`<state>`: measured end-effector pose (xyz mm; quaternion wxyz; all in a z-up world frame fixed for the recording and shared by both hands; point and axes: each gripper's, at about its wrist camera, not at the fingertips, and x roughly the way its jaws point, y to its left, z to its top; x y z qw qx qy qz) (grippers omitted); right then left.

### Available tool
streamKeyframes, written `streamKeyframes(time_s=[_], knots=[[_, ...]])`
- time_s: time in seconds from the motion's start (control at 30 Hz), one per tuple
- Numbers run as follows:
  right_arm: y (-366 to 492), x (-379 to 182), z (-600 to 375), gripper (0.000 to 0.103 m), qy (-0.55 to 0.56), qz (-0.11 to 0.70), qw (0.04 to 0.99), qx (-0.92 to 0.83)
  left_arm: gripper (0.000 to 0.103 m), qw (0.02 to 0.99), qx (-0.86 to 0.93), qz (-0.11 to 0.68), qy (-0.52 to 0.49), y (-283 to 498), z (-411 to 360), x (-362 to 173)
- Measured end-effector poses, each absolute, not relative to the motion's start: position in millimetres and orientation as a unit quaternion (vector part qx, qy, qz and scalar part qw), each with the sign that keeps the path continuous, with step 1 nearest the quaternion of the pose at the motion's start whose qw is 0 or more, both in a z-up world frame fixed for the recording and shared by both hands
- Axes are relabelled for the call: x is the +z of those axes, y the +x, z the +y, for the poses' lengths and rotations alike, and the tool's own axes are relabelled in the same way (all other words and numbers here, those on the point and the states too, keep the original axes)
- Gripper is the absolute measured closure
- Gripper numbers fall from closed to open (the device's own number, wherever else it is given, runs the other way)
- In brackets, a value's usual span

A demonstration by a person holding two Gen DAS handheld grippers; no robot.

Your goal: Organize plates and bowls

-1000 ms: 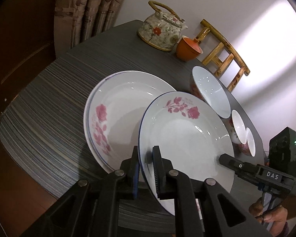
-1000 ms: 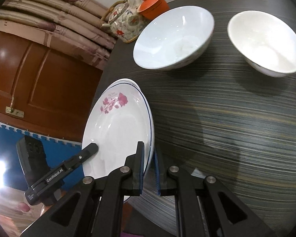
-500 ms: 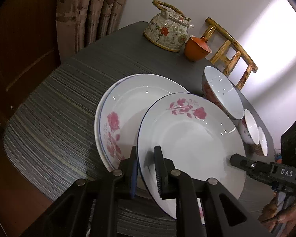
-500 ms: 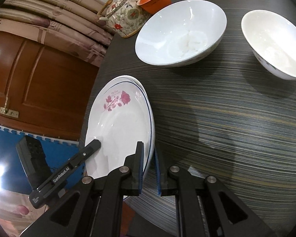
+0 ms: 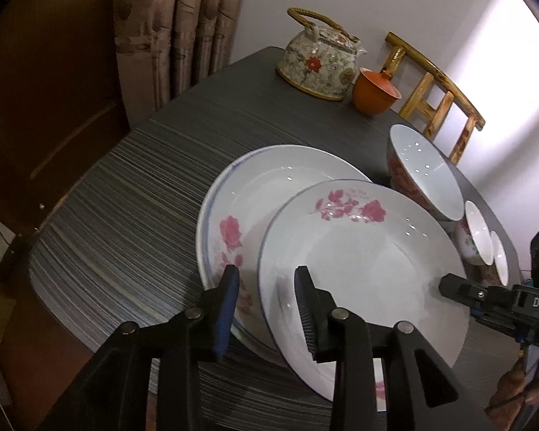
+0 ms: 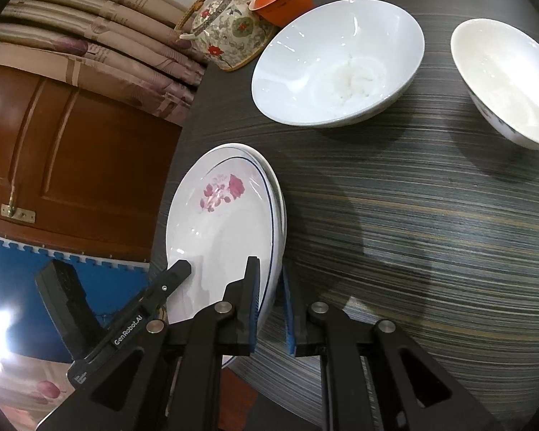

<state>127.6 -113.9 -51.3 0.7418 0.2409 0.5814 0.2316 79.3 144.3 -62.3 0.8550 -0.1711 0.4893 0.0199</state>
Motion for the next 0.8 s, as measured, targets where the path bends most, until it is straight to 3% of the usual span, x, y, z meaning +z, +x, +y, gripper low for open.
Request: streamKeyframes(time_s=[0.33,0.8], knots=[[131,-51,-115,0.090,0.250,0.581,0.741,0.225,0.064,0.870,0.048,0.466,-0.156,76,147,-49],[135,-52,-105,0.089,0.247,0.578,0.746,0.221,0.064,0.876,0.042,0.459,-0.143,76,144,-43]])
